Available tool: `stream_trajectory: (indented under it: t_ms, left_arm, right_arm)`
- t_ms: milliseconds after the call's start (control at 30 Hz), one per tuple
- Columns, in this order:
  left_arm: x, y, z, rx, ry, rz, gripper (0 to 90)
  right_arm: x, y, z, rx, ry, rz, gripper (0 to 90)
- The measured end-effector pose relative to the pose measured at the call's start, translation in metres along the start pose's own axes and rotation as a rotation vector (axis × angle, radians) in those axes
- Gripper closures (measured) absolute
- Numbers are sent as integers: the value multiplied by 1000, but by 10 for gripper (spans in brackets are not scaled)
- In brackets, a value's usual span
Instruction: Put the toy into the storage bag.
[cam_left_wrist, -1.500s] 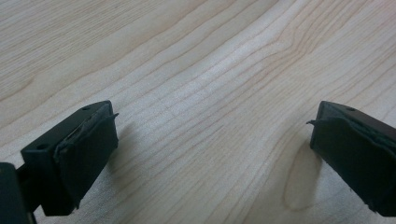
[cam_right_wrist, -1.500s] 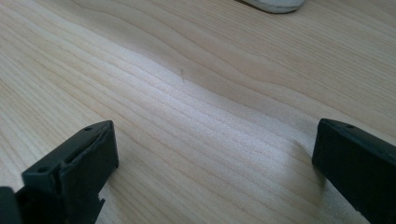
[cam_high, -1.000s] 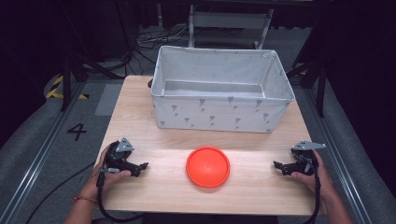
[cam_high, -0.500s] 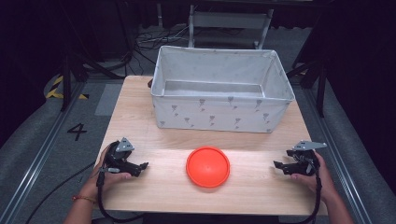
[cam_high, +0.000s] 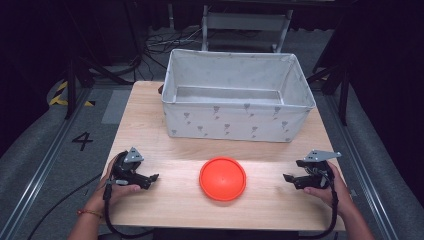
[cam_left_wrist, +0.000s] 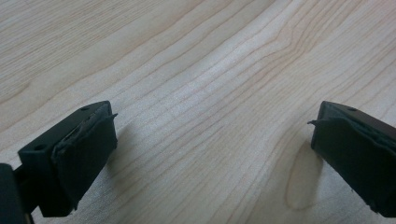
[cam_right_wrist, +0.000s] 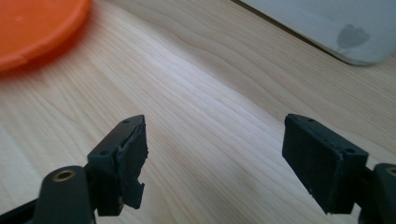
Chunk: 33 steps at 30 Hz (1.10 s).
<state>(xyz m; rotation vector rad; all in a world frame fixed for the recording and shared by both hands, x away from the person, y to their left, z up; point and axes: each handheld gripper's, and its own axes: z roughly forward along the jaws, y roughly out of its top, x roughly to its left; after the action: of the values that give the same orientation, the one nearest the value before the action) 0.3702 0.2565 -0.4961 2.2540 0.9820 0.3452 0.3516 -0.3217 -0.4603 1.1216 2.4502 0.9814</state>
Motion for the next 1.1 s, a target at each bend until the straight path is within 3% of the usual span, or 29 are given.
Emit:
stream_trajectory:
  t_ms: [167, 333, 500, 800, 1100]
  left_arm:
    - [0, 0, 0, 0, 0, 0, 5]
    - [0, 0, 0, 0, 0, 0, 6]
    - [0, 0, 0, 0, 0, 0, 6]
    - [0, 0, 0, 0, 0, 0, 6]
    - [0, 0, 0, 0, 2, -2, 6]
  right_arm:
    - [17, 12, 0, -21, 26, -47, 234]
    - [31, 20, 5, -8, 45, -101, 234]
    - [38, 25, 10, 0, 56, -122, 234]
    - [54, 46, 24, 10, 89, -187, 244]
    - [81, 67, 42, 11, 135, -260, 247]
